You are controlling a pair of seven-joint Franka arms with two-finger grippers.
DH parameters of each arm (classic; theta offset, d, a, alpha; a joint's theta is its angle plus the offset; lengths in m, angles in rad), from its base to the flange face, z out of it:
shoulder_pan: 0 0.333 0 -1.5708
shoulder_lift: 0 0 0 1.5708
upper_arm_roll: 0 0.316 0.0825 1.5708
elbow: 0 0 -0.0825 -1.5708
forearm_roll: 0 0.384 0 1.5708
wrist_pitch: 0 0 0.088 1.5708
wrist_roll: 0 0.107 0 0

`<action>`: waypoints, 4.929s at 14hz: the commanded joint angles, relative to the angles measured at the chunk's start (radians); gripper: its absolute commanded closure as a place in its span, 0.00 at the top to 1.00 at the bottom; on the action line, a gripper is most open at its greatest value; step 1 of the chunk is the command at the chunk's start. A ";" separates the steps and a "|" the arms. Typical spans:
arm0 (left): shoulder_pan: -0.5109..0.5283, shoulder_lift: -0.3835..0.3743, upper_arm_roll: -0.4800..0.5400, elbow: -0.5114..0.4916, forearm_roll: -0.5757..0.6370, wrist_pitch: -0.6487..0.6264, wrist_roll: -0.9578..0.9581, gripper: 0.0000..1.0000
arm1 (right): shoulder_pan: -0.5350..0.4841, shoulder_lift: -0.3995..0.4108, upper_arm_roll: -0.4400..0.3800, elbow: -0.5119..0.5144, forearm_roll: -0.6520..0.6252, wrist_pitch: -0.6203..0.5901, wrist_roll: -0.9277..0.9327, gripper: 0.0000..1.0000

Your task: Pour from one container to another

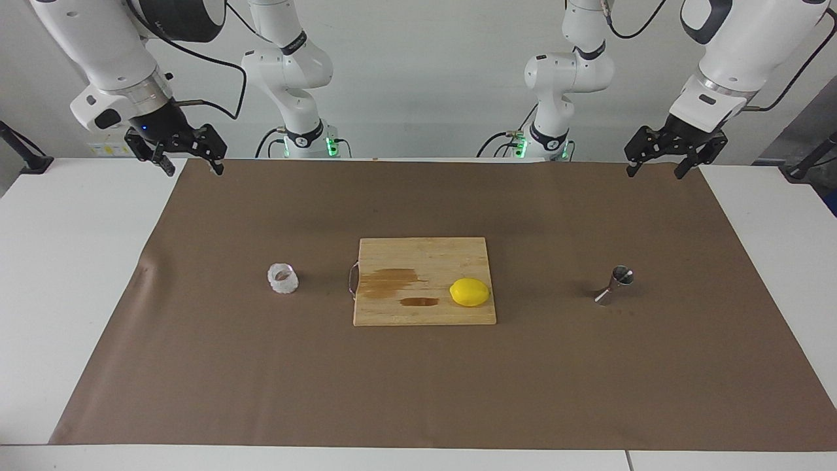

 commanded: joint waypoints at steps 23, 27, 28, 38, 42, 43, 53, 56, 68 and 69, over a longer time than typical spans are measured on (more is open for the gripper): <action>0.304 0.088 0.010 -0.366 -0.705 0.358 -1.006 1.00 | -0.013 -0.005 0.013 0.004 0.000 -0.020 0.013 1.00; 0.379 0.167 0.010 -0.399 -0.891 0.374 -1.010 1.00 | -0.013 -0.005 0.013 0.004 0.000 -0.020 0.013 1.00; 0.379 0.190 0.010 -0.399 -0.935 0.377 -1.010 1.00 | -0.013 -0.005 0.013 0.004 0.000 -0.020 0.013 1.00; 0.365 0.278 0.007 -0.435 -1.073 0.415 -0.935 1.00 | -0.013 -0.005 0.013 0.006 0.000 -0.020 0.013 1.00; 0.330 0.276 0.007 -0.478 -1.135 0.454 -0.901 1.00 | -0.013 -0.005 0.013 0.004 0.000 -0.020 0.013 1.00; 0.324 0.275 0.007 -0.489 -1.155 0.467 -0.901 1.00 | -0.013 -0.005 0.013 0.004 0.000 -0.020 0.013 1.00; 0.310 0.266 0.005 -0.518 -1.230 0.494 -0.853 1.00 | -0.013 -0.005 0.013 0.004 0.000 -0.020 0.013 1.00; 0.311 0.267 0.005 -0.517 -1.230 0.492 -0.855 1.00 | -0.012 -0.005 0.013 0.004 0.000 -0.020 0.013 1.00; 0.310 0.267 0.005 -0.514 -1.256 0.497 -0.853 0.90 | -0.013 -0.005 0.013 0.004 0.000 -0.020 0.013 1.00; 0.310 0.269 0.005 -0.512 -1.258 0.497 -0.853 0.90 | -0.012 -0.005 0.013 0.004 0.000 -0.020 0.013 1.00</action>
